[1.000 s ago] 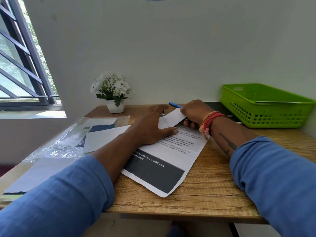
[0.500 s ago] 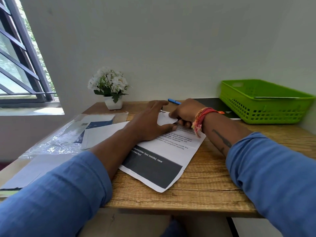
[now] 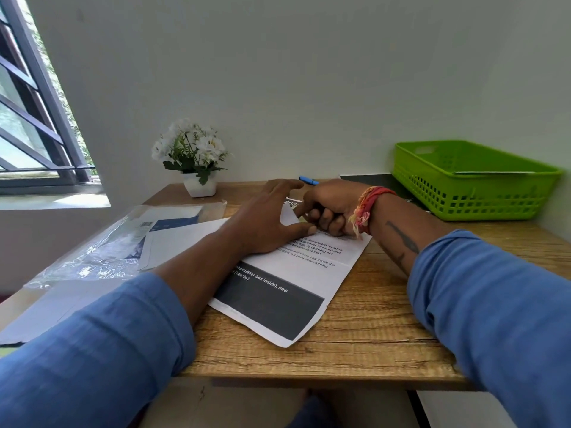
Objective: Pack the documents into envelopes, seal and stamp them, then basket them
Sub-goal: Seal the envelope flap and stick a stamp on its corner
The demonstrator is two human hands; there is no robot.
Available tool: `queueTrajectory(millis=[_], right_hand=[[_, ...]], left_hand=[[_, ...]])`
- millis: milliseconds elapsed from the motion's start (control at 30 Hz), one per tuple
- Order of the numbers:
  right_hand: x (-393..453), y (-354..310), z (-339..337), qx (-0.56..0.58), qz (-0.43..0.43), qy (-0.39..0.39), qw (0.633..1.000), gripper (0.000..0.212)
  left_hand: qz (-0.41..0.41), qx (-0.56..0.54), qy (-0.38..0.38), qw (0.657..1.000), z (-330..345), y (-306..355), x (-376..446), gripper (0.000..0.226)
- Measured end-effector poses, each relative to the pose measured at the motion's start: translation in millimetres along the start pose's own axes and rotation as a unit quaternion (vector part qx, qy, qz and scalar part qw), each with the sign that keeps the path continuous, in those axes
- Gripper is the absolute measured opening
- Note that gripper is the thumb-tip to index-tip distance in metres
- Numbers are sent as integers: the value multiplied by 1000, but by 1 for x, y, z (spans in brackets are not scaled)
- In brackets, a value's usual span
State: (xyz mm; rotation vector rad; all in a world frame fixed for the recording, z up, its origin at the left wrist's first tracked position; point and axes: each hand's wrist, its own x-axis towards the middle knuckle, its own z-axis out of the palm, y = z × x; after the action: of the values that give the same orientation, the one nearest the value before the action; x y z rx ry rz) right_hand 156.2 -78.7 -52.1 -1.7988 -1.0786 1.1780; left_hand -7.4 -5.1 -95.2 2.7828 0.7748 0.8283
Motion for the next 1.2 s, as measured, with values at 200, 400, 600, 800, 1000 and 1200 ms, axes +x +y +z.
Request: queueTrajectory(millis=[200,400,600,800,1000,1200], right_hand=[[7,6,-11,-67,-58,125,988,28],[0,2,-5,-187,-87,137,969,25],[7,5,-5,-176,-110,160,965,22],[5,6,-3,-243,-162,111,950,13],[14,7,5,-395,-206,144,884,14],[8,-3,1,-497,-140,95,851,50]], left_hand=[[16,-16,30,999,-1,2,0,82],[19,-12,43,999,-3,9,-1,77],[-13,48,10,999,6,-1,2,21],[-56,22,15,998,2,-2,3,17],[-68,38,-13,997,0,3,2,26],[-69,54,-22,996,-1,7,2,29]])
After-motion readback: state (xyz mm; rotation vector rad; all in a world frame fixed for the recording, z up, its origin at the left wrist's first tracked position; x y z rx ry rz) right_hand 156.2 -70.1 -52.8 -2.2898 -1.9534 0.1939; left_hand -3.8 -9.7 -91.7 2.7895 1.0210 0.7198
